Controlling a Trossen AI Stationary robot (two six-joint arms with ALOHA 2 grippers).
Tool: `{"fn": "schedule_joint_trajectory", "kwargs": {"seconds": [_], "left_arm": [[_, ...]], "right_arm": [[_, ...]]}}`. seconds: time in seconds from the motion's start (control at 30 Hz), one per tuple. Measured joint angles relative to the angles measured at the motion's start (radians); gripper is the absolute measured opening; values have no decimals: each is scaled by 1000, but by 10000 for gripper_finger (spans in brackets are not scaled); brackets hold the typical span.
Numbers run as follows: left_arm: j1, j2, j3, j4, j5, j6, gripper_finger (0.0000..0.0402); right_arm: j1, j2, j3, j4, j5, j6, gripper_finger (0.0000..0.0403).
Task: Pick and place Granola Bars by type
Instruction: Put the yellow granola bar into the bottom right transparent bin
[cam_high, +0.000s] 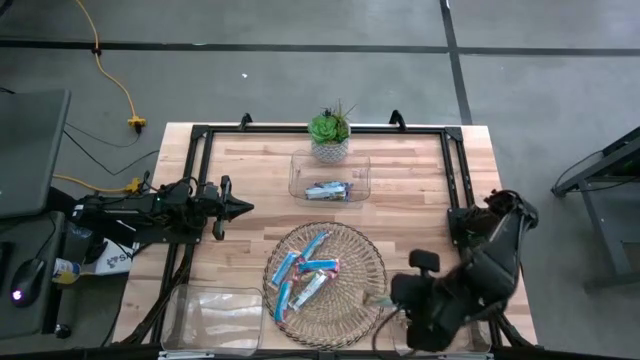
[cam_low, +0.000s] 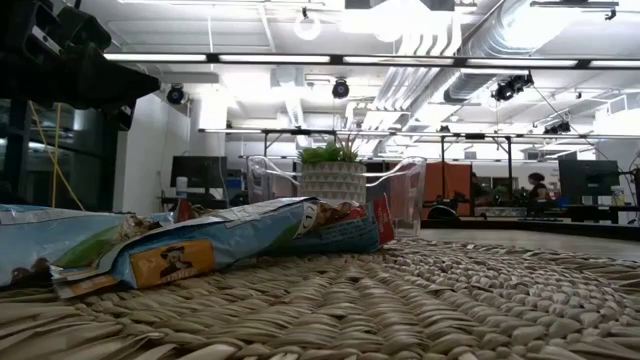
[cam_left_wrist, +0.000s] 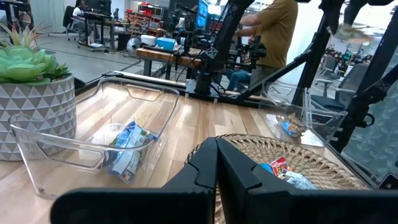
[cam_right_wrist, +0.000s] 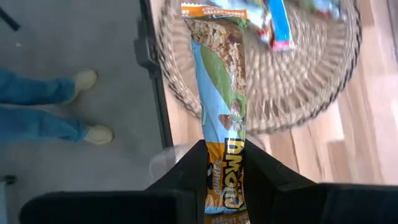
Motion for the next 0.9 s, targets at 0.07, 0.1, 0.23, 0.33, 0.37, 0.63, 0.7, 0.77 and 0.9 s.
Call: {"fn": "schedule_joint_trajectory", "kwargs": {"seconds": [0.07,0.1,0.23,0.33,0.37,0.63,0.7,0.77,0.9], "left_arm": [[0,0,0,0,0,0,1],[0,0,0,0,0,0,1],[0,0,0,0,0,0,1],[0,0,0,0,0,0,1],[0,0,0,0,0,0,1],[0,0,0,0,0,0,1],[0,0,0,0,0,0,1],[0,0,0,0,0,0,1],[0,0,0,0,0,0,1]], "right_arm": [[37,0,-36,0,-5,57,63],[55,0,-58,0,-17,76,63],[123,0,-172,0,-73,173,62],[164,0,-271,0,-122,240,62],[176,0,-302,-2,-136,261,62],[249,0,-528,30,-215,357,62],[263,1,-578,57,-216,377,62],[274,1,-630,78,-215,396,62],[283,1,-723,150,-214,395,62]]}}
